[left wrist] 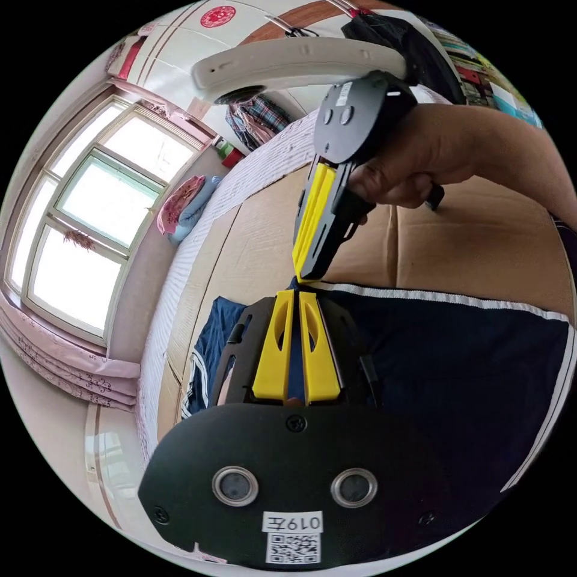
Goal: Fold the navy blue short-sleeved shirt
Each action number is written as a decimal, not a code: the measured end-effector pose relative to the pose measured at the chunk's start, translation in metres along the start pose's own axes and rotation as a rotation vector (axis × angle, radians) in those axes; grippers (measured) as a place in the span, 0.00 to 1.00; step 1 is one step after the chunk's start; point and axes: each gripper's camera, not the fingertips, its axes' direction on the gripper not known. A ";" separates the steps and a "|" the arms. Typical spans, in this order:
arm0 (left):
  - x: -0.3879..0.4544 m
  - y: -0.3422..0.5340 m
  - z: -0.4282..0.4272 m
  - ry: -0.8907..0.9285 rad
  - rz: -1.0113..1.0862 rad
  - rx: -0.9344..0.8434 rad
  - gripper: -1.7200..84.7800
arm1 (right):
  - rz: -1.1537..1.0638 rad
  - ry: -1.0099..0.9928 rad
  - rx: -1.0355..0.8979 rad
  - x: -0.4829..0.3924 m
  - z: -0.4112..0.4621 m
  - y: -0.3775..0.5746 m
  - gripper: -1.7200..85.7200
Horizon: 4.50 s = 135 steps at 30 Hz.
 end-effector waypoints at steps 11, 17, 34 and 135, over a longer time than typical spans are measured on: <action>-0.015 0.007 0.005 0.108 -0.106 -0.018 0.03 | 0.066 -0.050 -0.017 0.036 -0.008 -0.015 0.03; -0.040 0.025 -0.011 0.109 -0.227 0.066 0.04 | 0.050 -0.035 -0.019 0.040 -0.012 -0.021 0.03; -0.062 0.010 0.022 0.261 -0.159 -0.016 0.04 | 0.059 -0.063 -0.015 0.049 -0.020 -0.031 0.03; -0.648 -0.194 0.331 0.757 -0.159 -0.336 0.06 | 0.266 -0.234 0.041 0.155 -0.003 -0.036 0.06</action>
